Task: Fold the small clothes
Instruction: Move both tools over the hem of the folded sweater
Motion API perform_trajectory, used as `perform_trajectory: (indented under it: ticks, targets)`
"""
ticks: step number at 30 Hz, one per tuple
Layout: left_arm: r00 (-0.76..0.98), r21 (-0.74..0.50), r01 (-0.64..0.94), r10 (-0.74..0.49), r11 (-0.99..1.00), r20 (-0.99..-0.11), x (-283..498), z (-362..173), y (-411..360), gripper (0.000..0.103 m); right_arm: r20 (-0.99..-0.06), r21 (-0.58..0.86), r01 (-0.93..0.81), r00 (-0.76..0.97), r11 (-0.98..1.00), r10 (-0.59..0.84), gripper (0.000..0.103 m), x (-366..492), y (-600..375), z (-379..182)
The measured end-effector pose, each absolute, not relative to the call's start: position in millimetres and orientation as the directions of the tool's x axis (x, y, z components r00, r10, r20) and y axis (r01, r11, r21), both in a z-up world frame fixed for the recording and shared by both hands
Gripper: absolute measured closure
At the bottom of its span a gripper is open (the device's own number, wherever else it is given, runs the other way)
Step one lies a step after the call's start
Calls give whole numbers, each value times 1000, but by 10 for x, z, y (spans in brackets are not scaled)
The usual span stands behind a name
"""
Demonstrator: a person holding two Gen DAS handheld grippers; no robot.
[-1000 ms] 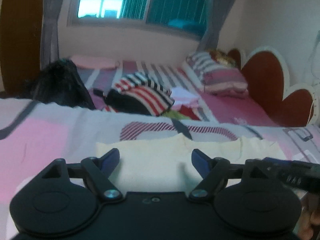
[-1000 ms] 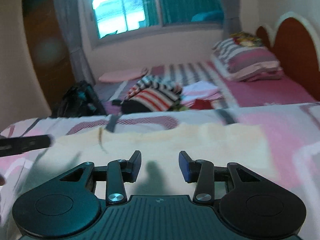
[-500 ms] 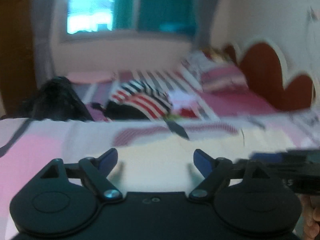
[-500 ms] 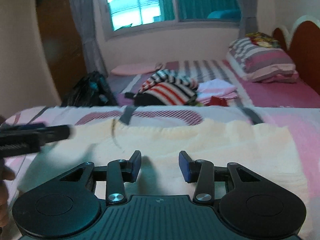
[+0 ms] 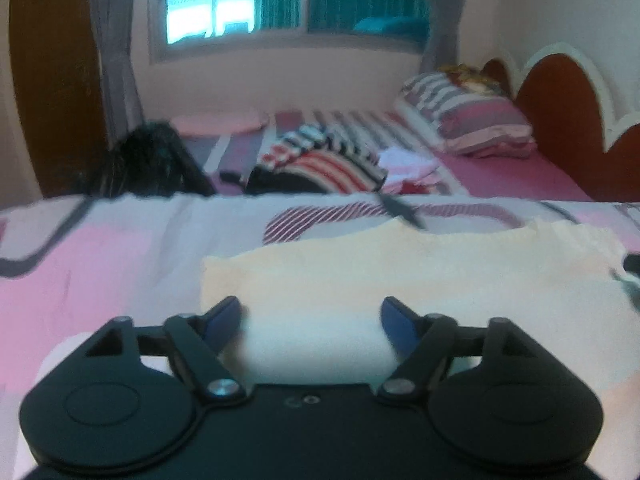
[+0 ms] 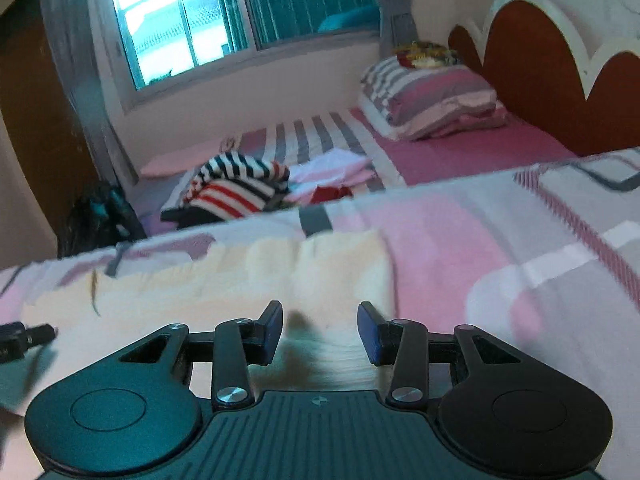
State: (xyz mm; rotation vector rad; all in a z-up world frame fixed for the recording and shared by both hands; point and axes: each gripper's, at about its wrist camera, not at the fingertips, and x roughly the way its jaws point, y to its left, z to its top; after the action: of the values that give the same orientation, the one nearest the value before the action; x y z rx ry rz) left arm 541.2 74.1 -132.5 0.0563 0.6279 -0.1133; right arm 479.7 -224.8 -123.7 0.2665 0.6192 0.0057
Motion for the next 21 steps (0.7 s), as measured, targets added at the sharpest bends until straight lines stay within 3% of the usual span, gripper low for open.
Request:
perform_trajectory:
  ticks: [4,8,13,20,21]
  targets:
    - [816,20,212,-166,977,-554,4961,-1253,547,22,-538,215,-34,830,976,148,61,4467,-2146,-1132]
    - [771,76,222,-128,972,-624,4882,-1456,412,22,-595,149,-17,797,989,103,61,4323,-2025,-1385]
    - [792,63,207,-129,976,-596,4749,-1355,584,22,-503,154,34,863,988,49,61,4135,-2195,-1228]
    - [786,25,139,-95,990,-611,4728,-1386,693,22,-579,164,-12,808,986,106,61,4527,-2292,-1339]
    - [780,24,138,-94,990,-618,4751,-1393,692,22,-590,160,-15,800,987,108,71,4539,-2303,-1374]
